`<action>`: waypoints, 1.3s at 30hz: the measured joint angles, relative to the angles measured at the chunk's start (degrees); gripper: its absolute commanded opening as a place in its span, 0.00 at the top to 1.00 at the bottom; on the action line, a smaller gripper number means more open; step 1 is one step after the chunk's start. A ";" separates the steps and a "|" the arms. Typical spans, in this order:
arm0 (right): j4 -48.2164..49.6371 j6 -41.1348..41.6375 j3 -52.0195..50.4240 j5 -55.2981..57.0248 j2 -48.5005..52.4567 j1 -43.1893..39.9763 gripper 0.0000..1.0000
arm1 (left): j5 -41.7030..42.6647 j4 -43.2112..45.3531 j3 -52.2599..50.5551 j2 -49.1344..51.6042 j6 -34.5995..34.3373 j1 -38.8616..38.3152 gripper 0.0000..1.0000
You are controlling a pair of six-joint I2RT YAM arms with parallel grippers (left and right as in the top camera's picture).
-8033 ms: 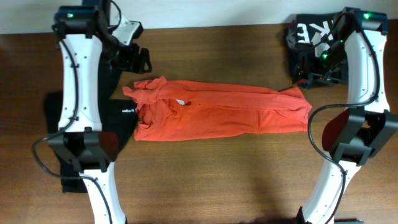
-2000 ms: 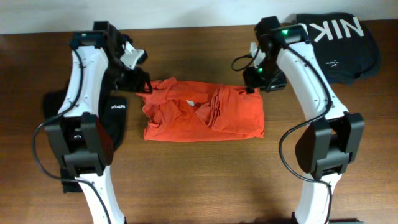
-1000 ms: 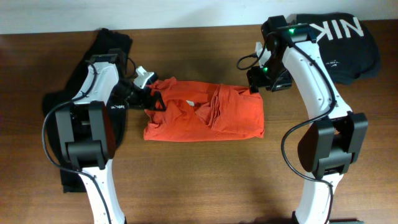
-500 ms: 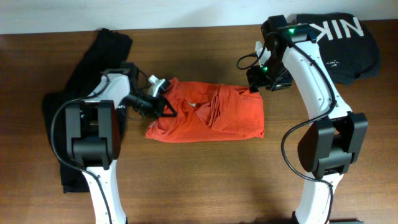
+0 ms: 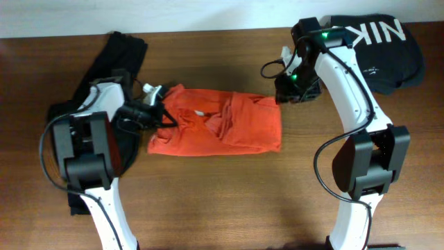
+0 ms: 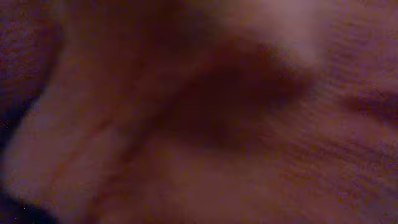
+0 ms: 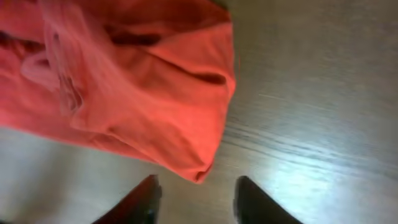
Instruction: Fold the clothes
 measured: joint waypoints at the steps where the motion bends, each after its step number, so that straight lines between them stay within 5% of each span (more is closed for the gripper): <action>1: 0.90 0.22 -0.96 -1.92 0.00 0.00 0.96 | -1.46 -0.52 0.00 -1.29 -0.11 0.46 0.99; 9: 14.43 1.38 -13.60 -15.89 -0.09 1.97 0.96 | -8.48 -2.51 0.17 -12.98 -0.48 0.22 0.99; 19: 34.58 11.08 -29.00 -22.36 -0.22 3.23 0.96 | -11.61 -2.73 0.20 -14.97 -0.63 -0.68 0.99; 39: 39.52 18.99 -33.11 -23.87 0.76 3.28 0.96 | -38.80 -2.36 3.15 -19.78 -7.26 -22.05 0.99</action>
